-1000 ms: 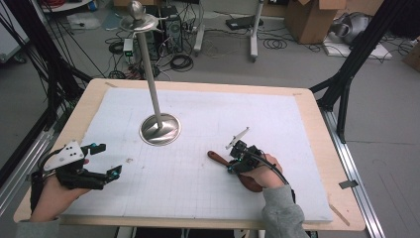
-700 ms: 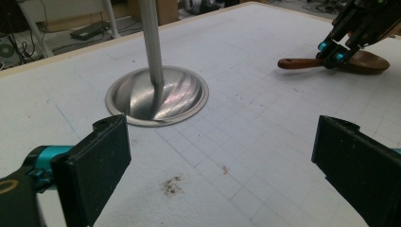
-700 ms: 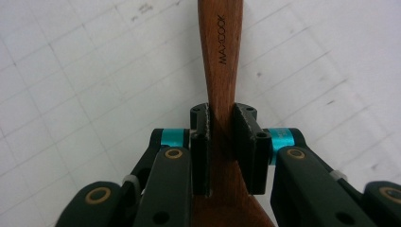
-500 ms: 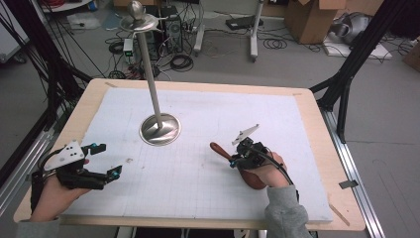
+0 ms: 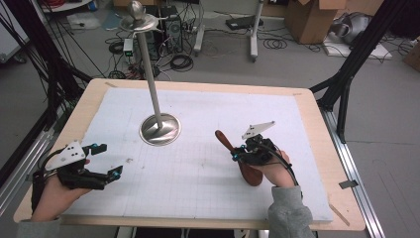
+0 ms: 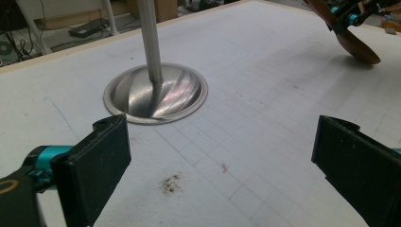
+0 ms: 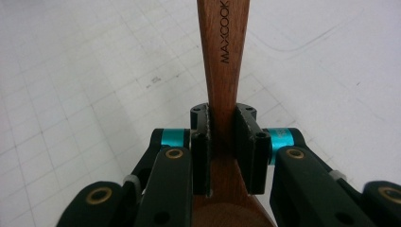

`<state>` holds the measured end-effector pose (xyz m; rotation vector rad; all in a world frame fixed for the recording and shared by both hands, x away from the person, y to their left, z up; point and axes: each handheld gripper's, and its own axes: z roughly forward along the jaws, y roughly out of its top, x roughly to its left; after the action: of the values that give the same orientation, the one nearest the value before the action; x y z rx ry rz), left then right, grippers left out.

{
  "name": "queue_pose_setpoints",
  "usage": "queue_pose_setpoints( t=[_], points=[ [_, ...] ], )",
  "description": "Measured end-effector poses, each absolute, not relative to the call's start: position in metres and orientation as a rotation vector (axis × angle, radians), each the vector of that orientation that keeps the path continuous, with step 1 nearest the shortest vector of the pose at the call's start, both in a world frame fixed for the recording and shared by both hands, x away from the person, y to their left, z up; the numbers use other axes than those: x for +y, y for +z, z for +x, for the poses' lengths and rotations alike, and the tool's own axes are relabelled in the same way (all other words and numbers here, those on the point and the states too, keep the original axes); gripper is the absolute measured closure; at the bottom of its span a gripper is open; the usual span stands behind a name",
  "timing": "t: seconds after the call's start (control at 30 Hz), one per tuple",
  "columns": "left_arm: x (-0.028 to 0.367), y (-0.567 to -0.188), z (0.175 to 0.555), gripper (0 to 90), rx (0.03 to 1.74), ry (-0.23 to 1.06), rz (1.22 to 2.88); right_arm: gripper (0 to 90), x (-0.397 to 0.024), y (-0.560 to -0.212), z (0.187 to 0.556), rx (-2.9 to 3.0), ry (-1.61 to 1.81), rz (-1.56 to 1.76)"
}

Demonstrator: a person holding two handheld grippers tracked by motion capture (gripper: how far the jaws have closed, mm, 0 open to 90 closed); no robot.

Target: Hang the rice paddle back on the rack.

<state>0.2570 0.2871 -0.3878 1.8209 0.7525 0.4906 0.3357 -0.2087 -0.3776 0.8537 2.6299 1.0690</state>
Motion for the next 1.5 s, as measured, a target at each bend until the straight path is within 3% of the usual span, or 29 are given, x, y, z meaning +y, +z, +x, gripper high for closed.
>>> queue_pose_setpoints(
  t=[1.1,1.5],
  points=[
    [0.287,-0.389,0.257,5.9,0.760,0.482,1.823,77.7,-0.222,-0.330,0.307,2.359,1.386,0.724],
    [0.296,-0.387,0.258,5.8,0.773,0.499,1.807,77.6,-0.216,-0.329,0.310,2.310,1.437,0.729]
  ],
)
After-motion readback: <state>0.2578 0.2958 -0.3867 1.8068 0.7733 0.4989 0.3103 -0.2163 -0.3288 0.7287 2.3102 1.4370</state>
